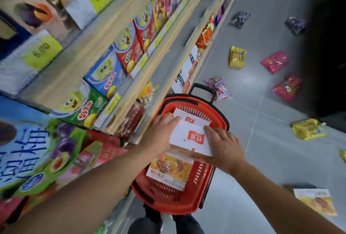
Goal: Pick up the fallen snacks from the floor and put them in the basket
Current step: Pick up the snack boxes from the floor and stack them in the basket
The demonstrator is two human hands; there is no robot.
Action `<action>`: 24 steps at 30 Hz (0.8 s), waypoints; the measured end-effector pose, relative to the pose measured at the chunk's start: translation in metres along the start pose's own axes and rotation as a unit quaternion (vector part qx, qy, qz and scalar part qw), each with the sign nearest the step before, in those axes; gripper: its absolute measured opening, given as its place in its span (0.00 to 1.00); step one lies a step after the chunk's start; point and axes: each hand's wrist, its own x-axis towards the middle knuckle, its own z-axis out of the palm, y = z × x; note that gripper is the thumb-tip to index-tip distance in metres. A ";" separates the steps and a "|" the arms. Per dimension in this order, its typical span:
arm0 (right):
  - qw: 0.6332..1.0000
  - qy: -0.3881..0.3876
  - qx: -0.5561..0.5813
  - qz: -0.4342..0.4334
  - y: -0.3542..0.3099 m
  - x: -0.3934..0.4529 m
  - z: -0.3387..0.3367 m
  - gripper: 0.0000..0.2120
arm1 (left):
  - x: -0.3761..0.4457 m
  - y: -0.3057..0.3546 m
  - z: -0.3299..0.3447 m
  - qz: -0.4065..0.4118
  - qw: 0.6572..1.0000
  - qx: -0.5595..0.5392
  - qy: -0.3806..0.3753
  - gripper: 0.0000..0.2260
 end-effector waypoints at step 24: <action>0.995 0.060 0.028 0.079 0.088 0.251 0.148 0.51 | 0.237 -0.094 0.203 -0.067 0.997 0.033 -0.009 0.46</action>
